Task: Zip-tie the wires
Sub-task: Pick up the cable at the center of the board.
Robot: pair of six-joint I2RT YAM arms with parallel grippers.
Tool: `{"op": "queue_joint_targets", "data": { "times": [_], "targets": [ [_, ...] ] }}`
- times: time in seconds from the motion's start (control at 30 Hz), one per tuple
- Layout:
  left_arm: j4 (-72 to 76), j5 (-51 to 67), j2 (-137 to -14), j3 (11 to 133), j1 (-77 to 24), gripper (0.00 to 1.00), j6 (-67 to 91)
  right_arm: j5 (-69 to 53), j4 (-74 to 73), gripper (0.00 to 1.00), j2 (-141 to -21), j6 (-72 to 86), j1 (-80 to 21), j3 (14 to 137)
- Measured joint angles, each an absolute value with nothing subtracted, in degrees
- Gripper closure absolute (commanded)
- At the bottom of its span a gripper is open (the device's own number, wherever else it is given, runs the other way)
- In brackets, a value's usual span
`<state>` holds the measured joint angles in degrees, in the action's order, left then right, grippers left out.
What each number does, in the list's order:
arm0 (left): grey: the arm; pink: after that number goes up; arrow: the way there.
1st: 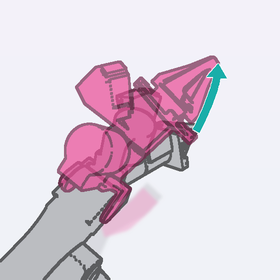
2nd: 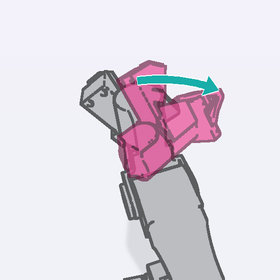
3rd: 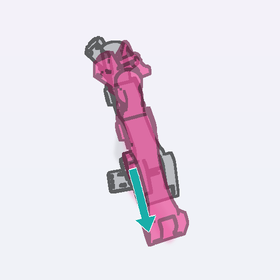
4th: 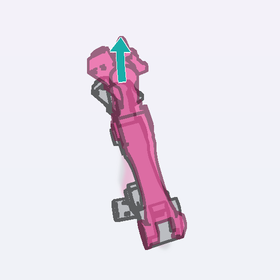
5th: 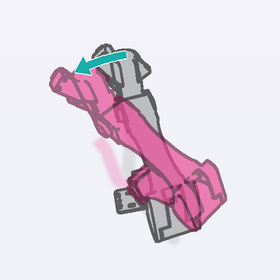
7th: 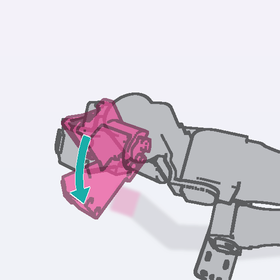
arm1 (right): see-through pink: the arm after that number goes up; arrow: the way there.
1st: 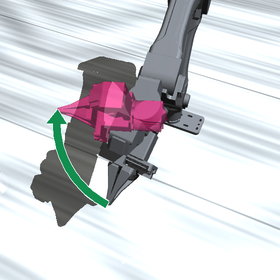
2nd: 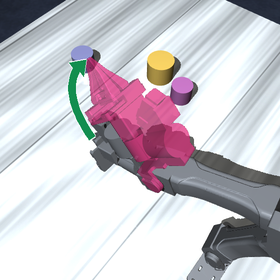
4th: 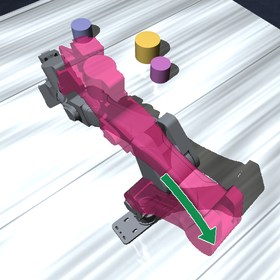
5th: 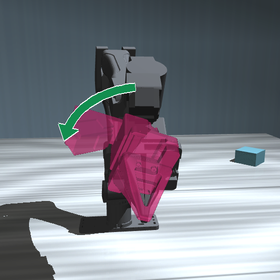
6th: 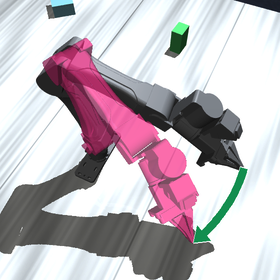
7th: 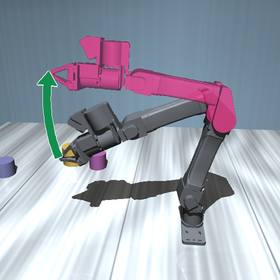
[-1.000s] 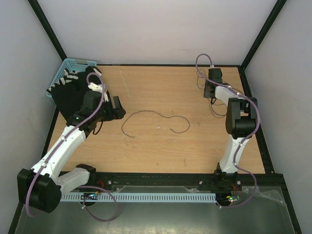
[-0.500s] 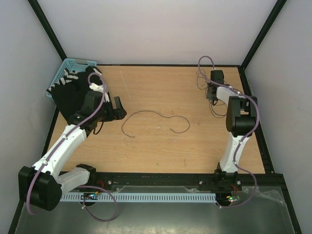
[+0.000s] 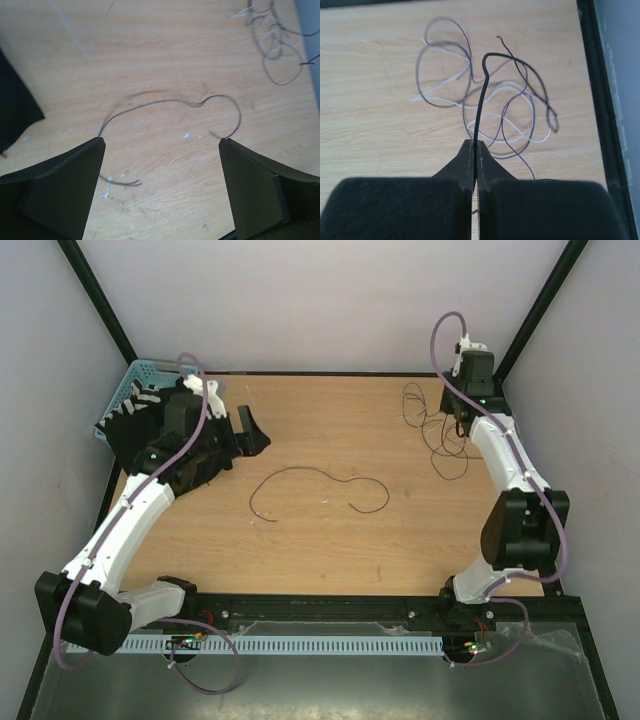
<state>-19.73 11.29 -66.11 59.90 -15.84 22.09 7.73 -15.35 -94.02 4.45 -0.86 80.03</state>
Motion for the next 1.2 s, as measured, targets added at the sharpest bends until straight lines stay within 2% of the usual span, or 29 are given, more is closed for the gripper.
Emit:
{"op": "queue_joint_targets", "data": {
  "times": [0.17,0.33,0.5,0.63,0.77,1.03,1.2],
  "targets": [
    [-19.38,15.75,-68.73,67.29,-15.84,0.01,21.43,4.75,-18.85,1.00,-90.32,3.73,-0.86,89.19],
    [-18.26,19.73,-69.21,68.75,-15.84,0.01,21.17,-6.31,-19.16,1.00,-87.83,4.25,-0.73,99.94],
    [-16.14,23.24,-69.28,68.73,-15.86,0.01,20.16,-21.15,-16.64,1.00,-80.71,6.87,-0.75,102.06],
    [-13.04,25.69,-69.25,68.73,-15.84,0.01,19.94,-29.54,-12.53,1.00,-74.91,10.00,-0.78,102.83],
    [-10.35,27.90,-69.08,68.73,-15.84,0.01,20.47,-36.12,-9.58,1.00,-73.10,13.41,-0.78,108.60],
    [-5.85,29.74,-68.36,67.68,-16.93,0.01,21.23,-39.72,-7.31,1.00,-70.04,16.58,-0.78,108.51],
    [-1.06,31.33,-72.82,65.69,-20.47,0.01,20.93,-39.68,-7.49,1.00,-70.06,16.86,-0.78,105.43]
  ]
}}
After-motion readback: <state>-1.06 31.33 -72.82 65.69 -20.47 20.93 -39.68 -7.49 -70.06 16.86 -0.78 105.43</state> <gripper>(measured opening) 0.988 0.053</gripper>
